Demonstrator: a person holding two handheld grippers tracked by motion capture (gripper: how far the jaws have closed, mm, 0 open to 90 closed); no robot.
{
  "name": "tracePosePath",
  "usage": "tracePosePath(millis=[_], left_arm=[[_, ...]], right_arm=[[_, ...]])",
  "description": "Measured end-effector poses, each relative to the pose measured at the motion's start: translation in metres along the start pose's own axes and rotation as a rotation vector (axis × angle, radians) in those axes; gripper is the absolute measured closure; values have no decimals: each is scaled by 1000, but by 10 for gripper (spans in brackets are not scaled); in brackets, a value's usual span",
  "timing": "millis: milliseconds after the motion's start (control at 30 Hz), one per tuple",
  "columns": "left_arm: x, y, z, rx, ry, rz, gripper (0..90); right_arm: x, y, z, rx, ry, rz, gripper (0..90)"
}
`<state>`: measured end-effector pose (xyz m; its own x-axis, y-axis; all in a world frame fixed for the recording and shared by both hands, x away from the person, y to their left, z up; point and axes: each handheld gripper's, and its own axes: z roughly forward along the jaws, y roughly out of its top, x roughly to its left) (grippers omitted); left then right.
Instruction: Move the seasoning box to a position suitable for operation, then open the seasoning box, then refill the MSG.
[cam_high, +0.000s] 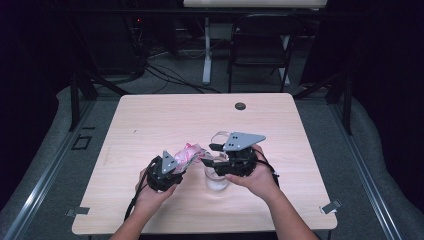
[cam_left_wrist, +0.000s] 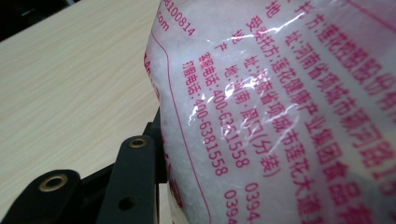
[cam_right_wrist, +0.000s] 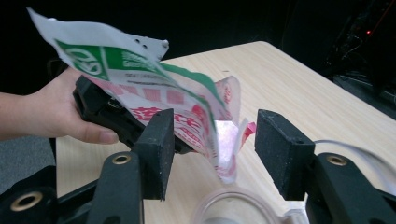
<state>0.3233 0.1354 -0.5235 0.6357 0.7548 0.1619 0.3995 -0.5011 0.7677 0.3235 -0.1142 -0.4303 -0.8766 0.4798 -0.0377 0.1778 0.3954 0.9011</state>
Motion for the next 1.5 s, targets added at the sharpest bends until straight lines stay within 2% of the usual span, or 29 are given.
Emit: tracePosePath(millis=[200, 233, 333, 467, 733, 967, 1233, 1500], left_arm=[[4, 8, 3, 14, 17, 14, 599], [4, 9, 4, 6, 18, 2, 598], [3, 13, 6, 16, 37, 26, 598], [1, 18, 8, 22, 40, 53, 599], [-5, 23, 12, 40, 59, 116, 599], [-7, 26, 12, 54, 72, 148, 599], [-5, 28, 7, 67, 88, 191, 599], [-7, 28, 6, 82, 92, 222, 600]], right_arm=[[-10, 4, -10, -17, -5, -8, 471], [-11, 2, -12, -22, -2, -6, 471], [-13, -1, -13, -18, -12, -3, 468], [-14, -2, -13, -23, -24, -5, 439], [-8, 2, -14, -32, -16, -28, 433], [-5, 3, -16, -27, -8, -29, 411], [2, 6, -16, -47, 3, -76, 428], [9, 7, -12, -33, 38, -110, 452]])
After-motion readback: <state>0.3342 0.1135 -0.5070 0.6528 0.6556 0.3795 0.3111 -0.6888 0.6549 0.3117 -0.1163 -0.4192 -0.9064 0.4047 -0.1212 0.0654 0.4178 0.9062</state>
